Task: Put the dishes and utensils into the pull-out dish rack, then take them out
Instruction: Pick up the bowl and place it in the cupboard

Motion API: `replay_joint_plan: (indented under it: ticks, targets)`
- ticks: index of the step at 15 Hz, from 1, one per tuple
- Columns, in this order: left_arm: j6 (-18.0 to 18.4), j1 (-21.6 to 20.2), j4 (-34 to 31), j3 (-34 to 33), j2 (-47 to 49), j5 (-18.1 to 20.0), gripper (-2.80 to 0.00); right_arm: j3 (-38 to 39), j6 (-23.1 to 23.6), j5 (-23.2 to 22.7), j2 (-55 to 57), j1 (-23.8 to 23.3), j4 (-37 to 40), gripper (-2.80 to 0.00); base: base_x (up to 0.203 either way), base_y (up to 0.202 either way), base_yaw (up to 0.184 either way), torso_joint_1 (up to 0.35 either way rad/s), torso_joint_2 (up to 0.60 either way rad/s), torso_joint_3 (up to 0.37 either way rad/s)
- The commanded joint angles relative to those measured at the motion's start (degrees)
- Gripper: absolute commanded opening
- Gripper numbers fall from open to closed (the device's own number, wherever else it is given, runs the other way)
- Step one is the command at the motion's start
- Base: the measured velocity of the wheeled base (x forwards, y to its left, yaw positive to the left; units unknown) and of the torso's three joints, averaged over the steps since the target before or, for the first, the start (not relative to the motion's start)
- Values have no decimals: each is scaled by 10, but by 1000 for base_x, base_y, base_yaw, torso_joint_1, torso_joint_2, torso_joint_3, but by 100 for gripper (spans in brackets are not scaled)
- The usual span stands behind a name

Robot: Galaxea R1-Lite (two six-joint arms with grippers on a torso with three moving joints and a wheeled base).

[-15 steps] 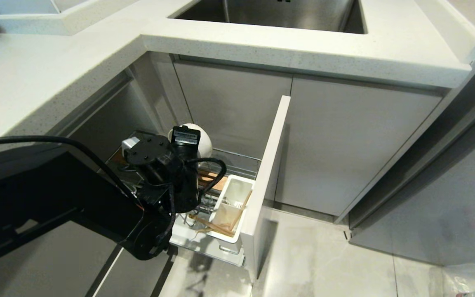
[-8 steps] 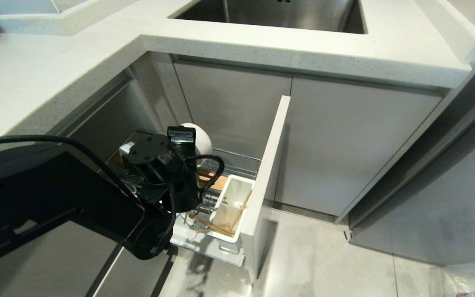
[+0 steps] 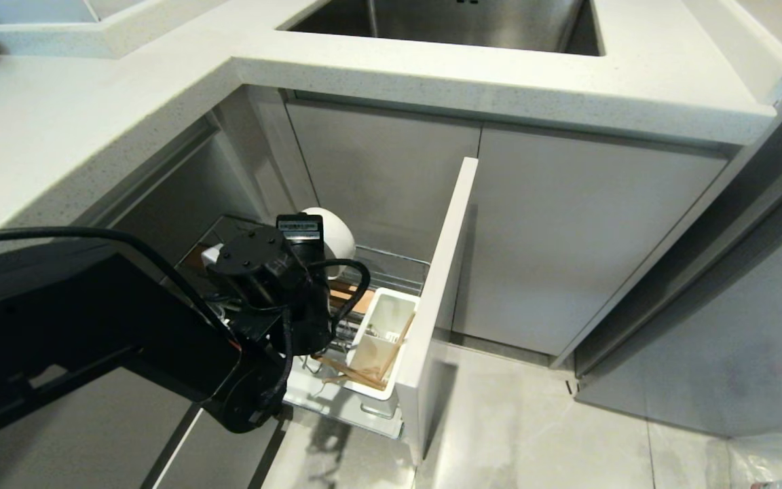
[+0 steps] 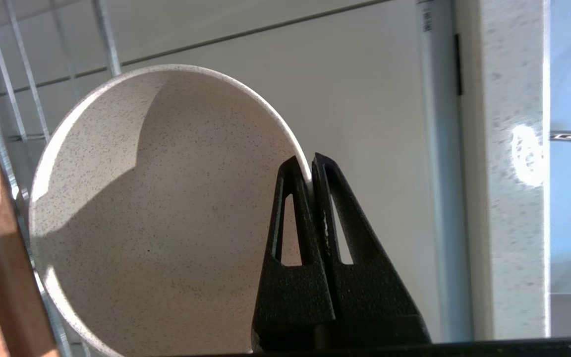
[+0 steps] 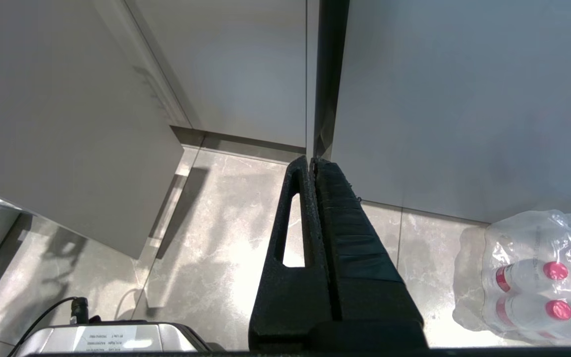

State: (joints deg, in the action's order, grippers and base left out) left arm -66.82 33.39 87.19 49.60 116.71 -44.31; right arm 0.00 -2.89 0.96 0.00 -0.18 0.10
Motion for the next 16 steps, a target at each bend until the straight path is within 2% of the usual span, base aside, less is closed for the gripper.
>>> replay_joint_plan:
  ticks: [1,9,12,16]
  targets:
    - [-8,0,5,0,10,-2,-280,1,0,0,0,0,0,-280,0,0,0,0,0,0]
    - [-16,-1,5,-3,19,3,-280,1,0,0,0,0,0,-280,0,0,0,0,0,0]
    - [-13,8,5,-22,-5,4,-280,1,0,0,0,0,0,-280,0,0,0,0,0,0]
    - [30,27,5,-68,-72,27,-280,1,0,0,0,0,0,-280,0,0,0,0,0,0]
